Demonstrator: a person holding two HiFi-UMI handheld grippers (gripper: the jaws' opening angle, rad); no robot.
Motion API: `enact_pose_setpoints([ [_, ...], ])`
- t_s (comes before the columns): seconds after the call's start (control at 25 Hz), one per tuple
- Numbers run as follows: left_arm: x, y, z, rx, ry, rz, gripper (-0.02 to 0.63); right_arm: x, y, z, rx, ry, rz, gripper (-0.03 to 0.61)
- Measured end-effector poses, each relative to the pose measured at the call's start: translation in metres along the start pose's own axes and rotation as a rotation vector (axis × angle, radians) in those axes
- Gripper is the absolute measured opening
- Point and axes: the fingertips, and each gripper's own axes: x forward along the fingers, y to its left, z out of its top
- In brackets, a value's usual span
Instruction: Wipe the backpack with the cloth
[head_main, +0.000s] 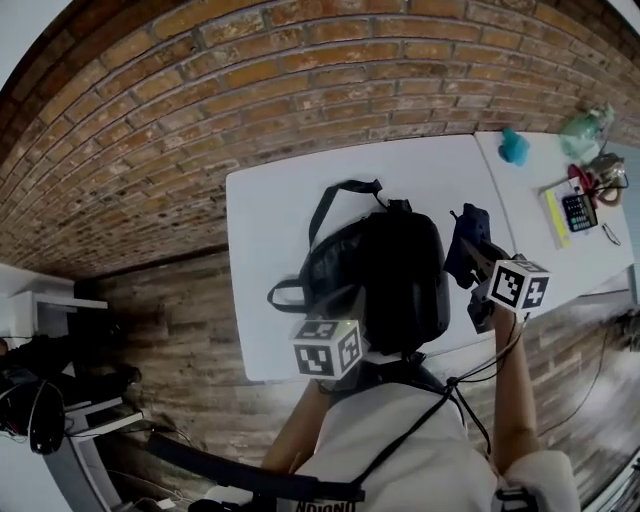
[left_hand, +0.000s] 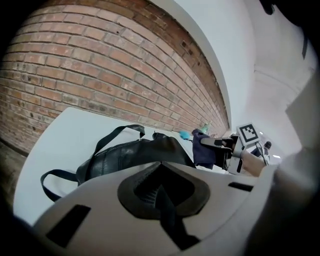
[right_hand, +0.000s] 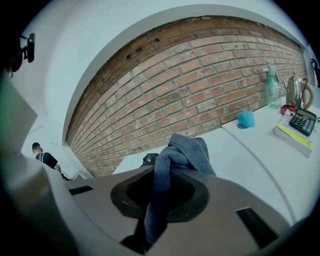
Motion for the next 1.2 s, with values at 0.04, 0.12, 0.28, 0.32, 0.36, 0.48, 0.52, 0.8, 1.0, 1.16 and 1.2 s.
enact_pose_setpoints([
  [0.04, 0.005, -0.004, 0.001, 0.005, 0.004, -0.011, 0.005, 0.003, -0.003, -0.001, -0.002, 0.016, 0.007, 0.048],
  [0.12, 0.014, -0.014, 0.004, 0.016, 0.009, -0.023, 0.005, 0.011, -0.011, -0.004, -0.02, 0.056, 0.02, 0.047],
  [0.28, 0.024, -0.031, 0.005, 0.023, 0.023, -0.034, 0.005, 0.028, -0.025, -0.009, -0.056, 0.147, 0.047, 0.048],
  [0.32, 0.026, -0.032, 0.004, 0.024, 0.03, -0.03, 0.005, 0.034, -0.029, -0.013, -0.058, 0.173, 0.058, 0.048],
  [0.36, 0.028, -0.033, 0.003, 0.024, 0.037, -0.021, 0.005, 0.041, -0.033, -0.016, -0.058, 0.195, 0.066, 0.048],
  [0.48, 0.032, -0.032, 0.0, 0.03, 0.048, -0.002, 0.005, 0.059, -0.043, -0.021, -0.056, 0.231, 0.073, 0.048],
  [0.52, 0.033, -0.032, -0.001, 0.032, 0.05, 0.0, 0.005, 0.064, -0.046, -0.023, -0.05, 0.24, 0.076, 0.046],
  [0.8, 0.031, -0.025, -0.004, 0.005, 0.05, 0.026, 0.005, 0.092, -0.053, -0.039, 0.011, 0.309, 0.106, 0.048],
  [1.0, 0.028, -0.022, -0.007, -0.007, 0.048, 0.033, 0.005, 0.092, -0.052, -0.042, 0.022, 0.312, 0.106, 0.046],
  [1.16, 0.027, -0.023, -0.01, -0.008, 0.05, 0.028, 0.005, 0.089, -0.052, -0.045, 0.015, 0.314, 0.101, 0.048],
  [1.2, 0.027, -0.023, -0.01, -0.007, 0.05, 0.027, 0.005, 0.087, -0.052, -0.046, 0.015, 0.316, 0.099, 0.047],
])
